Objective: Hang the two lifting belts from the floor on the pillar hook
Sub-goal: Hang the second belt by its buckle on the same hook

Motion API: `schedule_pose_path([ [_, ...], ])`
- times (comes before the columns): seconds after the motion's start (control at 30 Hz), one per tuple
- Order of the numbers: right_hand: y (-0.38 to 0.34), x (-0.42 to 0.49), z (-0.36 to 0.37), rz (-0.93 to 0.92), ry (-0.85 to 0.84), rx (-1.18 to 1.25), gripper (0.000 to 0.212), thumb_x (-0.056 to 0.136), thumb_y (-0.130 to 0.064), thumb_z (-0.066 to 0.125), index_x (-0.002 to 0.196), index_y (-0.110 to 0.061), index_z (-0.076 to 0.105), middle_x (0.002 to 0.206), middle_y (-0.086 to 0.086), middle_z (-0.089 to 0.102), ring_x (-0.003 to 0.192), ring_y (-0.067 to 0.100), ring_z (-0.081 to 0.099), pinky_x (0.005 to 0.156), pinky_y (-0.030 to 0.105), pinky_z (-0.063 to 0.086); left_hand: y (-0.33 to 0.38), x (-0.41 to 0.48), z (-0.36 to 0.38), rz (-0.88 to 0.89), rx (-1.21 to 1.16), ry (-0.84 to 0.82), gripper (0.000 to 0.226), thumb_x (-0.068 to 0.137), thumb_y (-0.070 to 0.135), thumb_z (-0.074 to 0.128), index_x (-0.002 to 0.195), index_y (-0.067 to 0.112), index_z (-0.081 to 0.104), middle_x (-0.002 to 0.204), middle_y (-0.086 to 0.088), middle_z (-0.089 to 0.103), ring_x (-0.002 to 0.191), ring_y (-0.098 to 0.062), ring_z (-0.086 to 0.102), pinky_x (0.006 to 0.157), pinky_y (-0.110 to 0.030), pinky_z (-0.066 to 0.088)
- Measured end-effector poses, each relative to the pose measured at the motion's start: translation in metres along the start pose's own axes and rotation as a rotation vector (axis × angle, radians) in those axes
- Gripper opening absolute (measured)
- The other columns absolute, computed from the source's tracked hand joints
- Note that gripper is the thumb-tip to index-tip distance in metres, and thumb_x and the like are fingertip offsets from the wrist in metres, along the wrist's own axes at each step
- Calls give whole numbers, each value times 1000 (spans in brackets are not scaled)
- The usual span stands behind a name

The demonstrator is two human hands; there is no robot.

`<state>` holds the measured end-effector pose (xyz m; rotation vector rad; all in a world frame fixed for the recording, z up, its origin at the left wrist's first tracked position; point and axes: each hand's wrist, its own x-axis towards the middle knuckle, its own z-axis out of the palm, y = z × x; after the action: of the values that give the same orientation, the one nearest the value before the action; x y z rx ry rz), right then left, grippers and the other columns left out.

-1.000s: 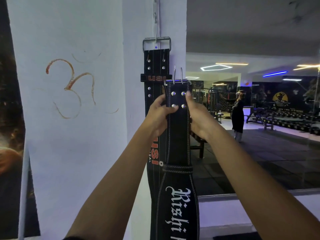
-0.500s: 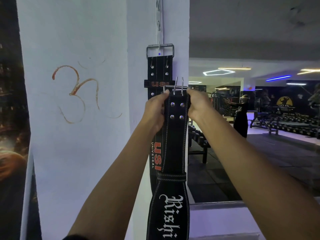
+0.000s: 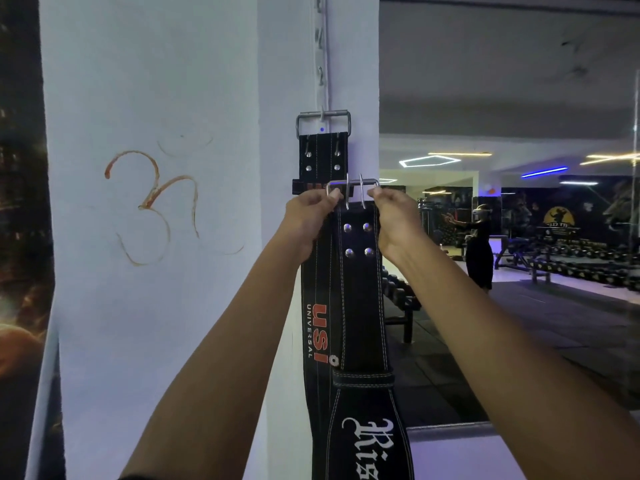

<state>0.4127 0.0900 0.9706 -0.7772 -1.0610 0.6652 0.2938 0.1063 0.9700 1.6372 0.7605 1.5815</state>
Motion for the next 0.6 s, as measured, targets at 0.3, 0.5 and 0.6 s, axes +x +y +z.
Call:
schedule_pose_path([
  [0.3,-10,6,12,-300,-1,-281,25,94,-24,50,101,-8,68,109,24,66,93,34,61,79,33,44,2,22,9,130,-390,207,20,93,16,55,76,13,64,67,-2,61,59,-15,58,63,-29,53],
  [0.5,-30,35,48,-426,114,-238,25,94,-17,48,96,-4,69,87,6,65,86,19,58,79,32,45,28,58,2,252,-378,227,16,94,18,54,83,14,65,70,-3,61,63,-17,58,70,-32,52],
  [0.6,-44,61,64,-460,144,-188,23,93,-15,51,95,-2,70,84,6,64,83,19,56,79,32,45,47,88,-3,297,-339,220,16,93,18,55,82,14,66,70,-6,61,66,-21,57,74,-36,52],
])
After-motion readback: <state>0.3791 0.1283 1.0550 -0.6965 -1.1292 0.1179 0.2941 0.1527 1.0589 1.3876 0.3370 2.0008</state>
